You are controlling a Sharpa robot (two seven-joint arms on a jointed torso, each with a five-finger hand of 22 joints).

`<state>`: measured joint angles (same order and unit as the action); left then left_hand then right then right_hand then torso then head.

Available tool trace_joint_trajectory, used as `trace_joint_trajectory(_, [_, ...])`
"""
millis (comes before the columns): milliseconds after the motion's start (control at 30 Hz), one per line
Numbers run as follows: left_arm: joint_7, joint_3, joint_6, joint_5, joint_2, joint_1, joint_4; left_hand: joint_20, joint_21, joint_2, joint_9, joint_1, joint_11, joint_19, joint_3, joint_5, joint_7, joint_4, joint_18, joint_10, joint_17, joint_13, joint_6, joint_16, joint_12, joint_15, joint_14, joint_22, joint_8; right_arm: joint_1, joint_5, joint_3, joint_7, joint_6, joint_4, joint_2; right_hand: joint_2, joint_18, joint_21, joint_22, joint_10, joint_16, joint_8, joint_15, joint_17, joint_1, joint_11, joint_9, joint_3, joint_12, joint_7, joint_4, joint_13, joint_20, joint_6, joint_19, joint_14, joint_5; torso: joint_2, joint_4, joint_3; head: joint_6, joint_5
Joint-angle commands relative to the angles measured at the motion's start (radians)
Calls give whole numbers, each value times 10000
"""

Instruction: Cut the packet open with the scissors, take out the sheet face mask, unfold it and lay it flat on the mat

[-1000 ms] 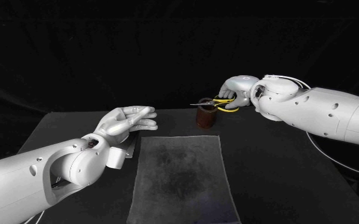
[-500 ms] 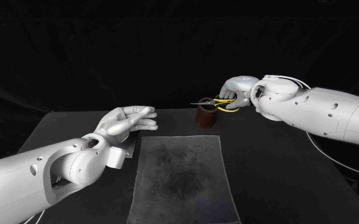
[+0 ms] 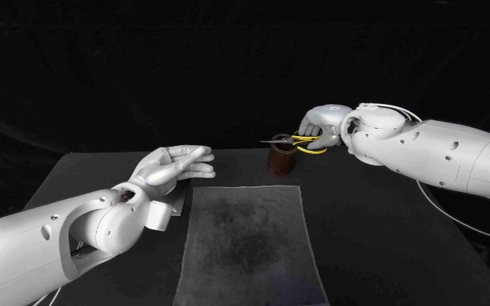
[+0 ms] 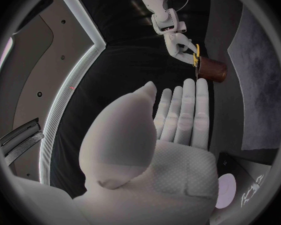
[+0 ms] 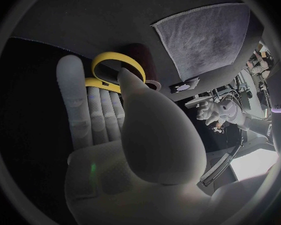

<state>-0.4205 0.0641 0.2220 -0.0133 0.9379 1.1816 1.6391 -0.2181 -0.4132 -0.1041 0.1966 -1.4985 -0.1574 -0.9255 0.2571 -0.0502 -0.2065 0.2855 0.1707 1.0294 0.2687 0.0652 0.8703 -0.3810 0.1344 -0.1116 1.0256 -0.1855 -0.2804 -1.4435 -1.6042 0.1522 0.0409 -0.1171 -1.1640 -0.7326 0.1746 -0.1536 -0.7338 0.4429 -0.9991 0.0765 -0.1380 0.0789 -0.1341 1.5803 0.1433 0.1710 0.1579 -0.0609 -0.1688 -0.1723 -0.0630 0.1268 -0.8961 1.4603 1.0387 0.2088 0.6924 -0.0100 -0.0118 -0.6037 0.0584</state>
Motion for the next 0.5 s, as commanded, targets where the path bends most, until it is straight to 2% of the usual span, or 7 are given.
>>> trace_joint_trajectory(33, [-53,-8,-214,45,-24,15,3,-6,27,-55,-13,8,-47,67,33,2,-78,-11,98,49,8,-7,24,35,-29,-12,-81,8,58,-2,-217,-1,86,138,40,28,-69,43,-72,22,-91,48,-52,-5,16,-26,-20,5,75,-51,-32,4,-8,-21,-74,173,98,-41,13,0,-2,-3,3])
trace_joint_trajectory(500, [-41,-7,-235,45,-34,15,-16,-6,27,-55,-13,8,-47,67,33,2,-78,-11,98,49,8,-7,24,35,-29,-12,-81,8,58,2,-388,2,186,268,90,86,-28,49,-235,214,-342,73,-52,-55,43,-126,-87,-5,373,-53,-75,129,-4,-38,-112,176,302,-28,23,11,3,-79,24])
